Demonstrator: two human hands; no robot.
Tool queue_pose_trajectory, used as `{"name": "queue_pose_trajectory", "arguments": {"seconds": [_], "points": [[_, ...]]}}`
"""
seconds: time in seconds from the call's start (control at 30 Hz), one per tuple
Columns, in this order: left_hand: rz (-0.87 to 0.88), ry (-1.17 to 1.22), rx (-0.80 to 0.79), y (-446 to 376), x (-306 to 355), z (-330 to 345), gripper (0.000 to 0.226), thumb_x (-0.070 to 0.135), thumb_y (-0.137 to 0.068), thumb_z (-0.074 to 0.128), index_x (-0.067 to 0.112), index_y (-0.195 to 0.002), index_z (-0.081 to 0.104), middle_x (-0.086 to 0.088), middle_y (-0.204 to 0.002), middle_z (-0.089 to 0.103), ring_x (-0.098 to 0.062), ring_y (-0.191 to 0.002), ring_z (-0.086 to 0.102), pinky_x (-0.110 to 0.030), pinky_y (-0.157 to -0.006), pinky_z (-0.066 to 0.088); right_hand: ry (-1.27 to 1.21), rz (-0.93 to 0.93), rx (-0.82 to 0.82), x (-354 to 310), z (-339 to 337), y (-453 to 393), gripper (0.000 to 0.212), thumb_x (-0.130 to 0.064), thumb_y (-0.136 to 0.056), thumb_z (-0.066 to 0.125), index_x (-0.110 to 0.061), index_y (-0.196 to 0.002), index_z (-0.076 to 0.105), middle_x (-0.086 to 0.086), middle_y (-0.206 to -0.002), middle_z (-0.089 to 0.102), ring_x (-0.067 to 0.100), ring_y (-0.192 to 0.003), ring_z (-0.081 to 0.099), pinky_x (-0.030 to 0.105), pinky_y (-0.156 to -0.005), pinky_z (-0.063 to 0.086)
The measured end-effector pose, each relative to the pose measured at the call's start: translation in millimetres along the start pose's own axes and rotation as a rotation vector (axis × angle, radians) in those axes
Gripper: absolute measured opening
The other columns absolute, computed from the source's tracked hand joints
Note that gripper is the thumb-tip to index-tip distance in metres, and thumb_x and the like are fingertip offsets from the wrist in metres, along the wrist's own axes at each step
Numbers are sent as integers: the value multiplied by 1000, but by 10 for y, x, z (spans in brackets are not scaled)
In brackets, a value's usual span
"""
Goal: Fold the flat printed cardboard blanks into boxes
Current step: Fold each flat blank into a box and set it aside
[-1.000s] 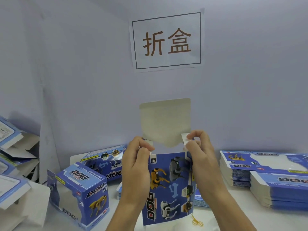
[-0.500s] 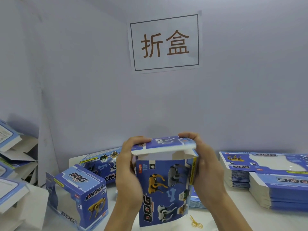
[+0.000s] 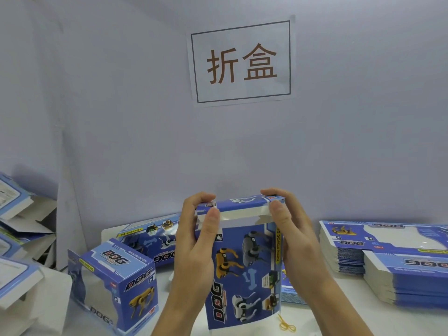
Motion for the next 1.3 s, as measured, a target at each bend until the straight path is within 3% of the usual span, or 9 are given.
{"name": "queue_pose_trajectory", "arguments": {"seconds": [0.2,0.33,0.43,0.53,0.63,0.7,0.9,1.13,1.3], "points": [[20,24,0,-9,6,-41,15,36,-88,52,38,-97,64,13,-100,71,-21,-96,73,-27,-58,60,-25,6,-35,30,-24,-6,22,-34,-91,61,-24,-110,63,7,-104,71,25,-102,71,32,-64,60],[39,4,-24,-34,-24,-78,15,30,-92,53,32,-95,67,14,-121,63,-22,-113,66,-29,-64,60,-67,33,-56,59,-53,-10,21,-30,-89,57,-22,-108,62,12,-112,69,29,-106,70,37,-68,61],[20,-22,-78,-56,-42,-107,13,34,-91,59,30,-95,71,12,-130,59,-23,-120,62,-31,-67,60,-70,33,-60,75,-64,-8,21,-29,-86,61,-20,-105,61,3,-98,72,22,-91,73,34,-62,59],[-8,-8,-168,-52,-28,-113,14,37,-87,66,29,-93,76,11,-137,56,-22,-125,59,-34,-71,60,-53,17,-36,91,-65,-4,28,-38,-74,60,-23,-97,63,7,-100,71,31,-93,73,45,-65,61],[-19,-75,-266,-40,24,-108,32,53,-76,77,33,-100,74,15,-146,48,-22,-130,55,-42,-75,61,-80,27,-29,93,-85,-11,19,-28,-81,58,-22,-98,63,7,-101,71,33,-93,73,46,-66,60],[-6,-137,-263,-47,46,-119,31,51,-75,81,36,-101,73,19,-145,47,-21,-131,53,-43,-75,62,-133,44,-56,82,-95,-6,20,-22,-86,55,-19,-104,64,5,-100,72,31,-93,73,41,-64,61],[69,-209,-163,-75,47,-151,22,42,-74,67,43,-94,75,22,-137,55,-14,-130,53,-37,-74,62,-101,25,-116,95,-115,3,31,-27,-82,73,-23,-112,70,-12,-143,52,26,-125,60,39,-77,60],[48,-187,-198,-70,57,-175,23,41,-72,70,38,-94,78,22,-142,52,-20,-135,51,-45,-74,63,-75,18,-124,136,-161,-7,21,-25,-78,80,-16,-96,75,-9,-143,53,31,-129,55,51,-79,59],[-41,-65,-260,-62,85,-192,36,54,-64,85,36,-93,78,20,-145,50,-24,-135,50,-53,-80,60,-143,40,-158,87,-111,-7,43,-38,-65,91,-20,-100,77,-10,-147,50,26,-135,50,51,-82,59]]}}
Point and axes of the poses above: each hand's wrist, its own y-axis away from the middle knuckle, its own z-axis out of the palm, x = y × z, the point moved 3 cm from there along -y, towards the middle knuckle
